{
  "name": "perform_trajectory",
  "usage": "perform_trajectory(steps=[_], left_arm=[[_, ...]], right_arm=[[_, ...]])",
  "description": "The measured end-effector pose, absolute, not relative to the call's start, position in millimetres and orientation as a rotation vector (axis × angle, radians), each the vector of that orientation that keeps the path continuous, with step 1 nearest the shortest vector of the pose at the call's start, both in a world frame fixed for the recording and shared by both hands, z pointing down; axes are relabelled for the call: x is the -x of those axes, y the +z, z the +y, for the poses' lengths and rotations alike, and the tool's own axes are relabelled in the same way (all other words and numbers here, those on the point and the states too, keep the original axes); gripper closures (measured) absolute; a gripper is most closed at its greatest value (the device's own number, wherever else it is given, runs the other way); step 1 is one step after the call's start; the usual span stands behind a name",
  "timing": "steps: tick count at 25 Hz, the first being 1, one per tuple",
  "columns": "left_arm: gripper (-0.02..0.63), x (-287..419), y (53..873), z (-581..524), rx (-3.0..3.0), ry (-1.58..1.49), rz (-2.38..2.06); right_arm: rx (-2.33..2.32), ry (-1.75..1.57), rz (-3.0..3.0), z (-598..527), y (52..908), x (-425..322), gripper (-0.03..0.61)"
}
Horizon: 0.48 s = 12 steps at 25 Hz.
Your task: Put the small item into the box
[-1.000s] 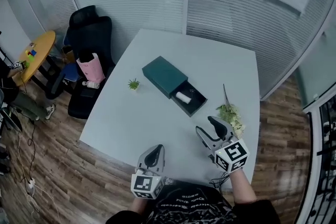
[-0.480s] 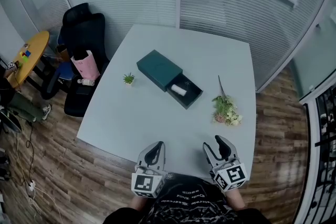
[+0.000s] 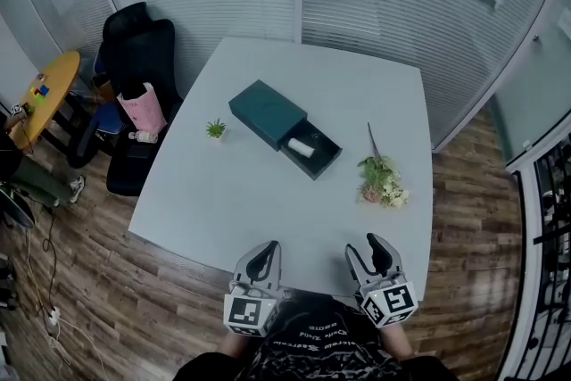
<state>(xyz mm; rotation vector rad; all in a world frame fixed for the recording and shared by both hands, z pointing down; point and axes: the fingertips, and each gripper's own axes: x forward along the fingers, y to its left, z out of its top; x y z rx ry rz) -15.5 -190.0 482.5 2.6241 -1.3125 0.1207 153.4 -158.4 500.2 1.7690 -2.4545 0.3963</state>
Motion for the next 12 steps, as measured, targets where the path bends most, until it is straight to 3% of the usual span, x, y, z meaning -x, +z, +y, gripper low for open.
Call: perform_trajectory(steps=[3, 12], left_arm=[[0.594, 15, 486, -187, -2.614, 0.126, -1.303], [0.594, 4, 492, -177, -2.635, 0.147, -1.251]], right_arm=[[-1.740, 0.394, -2.466, -157, 501, -147, 0.361], [-1.730, 0.346, -2.441, -153, 502, -143, 0.537]])
